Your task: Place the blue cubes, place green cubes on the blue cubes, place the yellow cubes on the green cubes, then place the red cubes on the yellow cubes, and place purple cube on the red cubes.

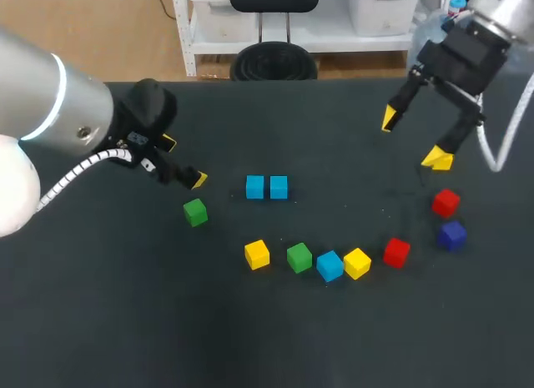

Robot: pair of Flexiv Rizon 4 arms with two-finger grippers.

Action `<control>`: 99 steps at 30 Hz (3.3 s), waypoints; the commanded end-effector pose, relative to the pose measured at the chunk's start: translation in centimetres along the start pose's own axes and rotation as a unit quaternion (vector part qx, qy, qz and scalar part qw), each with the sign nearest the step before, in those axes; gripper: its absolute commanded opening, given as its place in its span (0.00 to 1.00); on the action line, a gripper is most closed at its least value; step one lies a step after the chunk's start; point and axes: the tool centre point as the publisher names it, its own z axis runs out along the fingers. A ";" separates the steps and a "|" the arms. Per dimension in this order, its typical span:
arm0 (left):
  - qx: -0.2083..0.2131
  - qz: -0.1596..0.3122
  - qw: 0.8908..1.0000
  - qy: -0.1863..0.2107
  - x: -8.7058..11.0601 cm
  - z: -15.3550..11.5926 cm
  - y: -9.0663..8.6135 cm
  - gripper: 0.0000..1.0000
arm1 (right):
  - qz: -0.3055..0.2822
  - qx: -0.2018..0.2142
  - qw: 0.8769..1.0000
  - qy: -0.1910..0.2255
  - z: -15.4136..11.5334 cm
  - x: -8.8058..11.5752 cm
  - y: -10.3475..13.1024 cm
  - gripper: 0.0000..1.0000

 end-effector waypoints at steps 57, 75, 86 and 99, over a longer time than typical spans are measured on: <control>-0.003 -0.001 1.000 0.002 0.0 0.0 -0.1 1.00 | 0.041 -0.042 0.994 0.093 18.0 -5.2 5.4 1.00; -0.003 -0.001 1.000 0.002 0.0 0.0 -0.1 1.00 | 0.046 -0.045 0.993 0.099 19.2 -5.2 4.9 1.00; -0.003 -0.001 1.000 0.002 0.0 0.0 -0.1 1.00 | 0.046 -0.046 0.993 0.102 19.7 -4.8 4.8 0.47; -0.003 -0.001 1.000 0.002 0.0 0.0 -0.1 1.00 | 0.051 -0.035 0.993 0.103 19.2 -4.8 4.8 0.00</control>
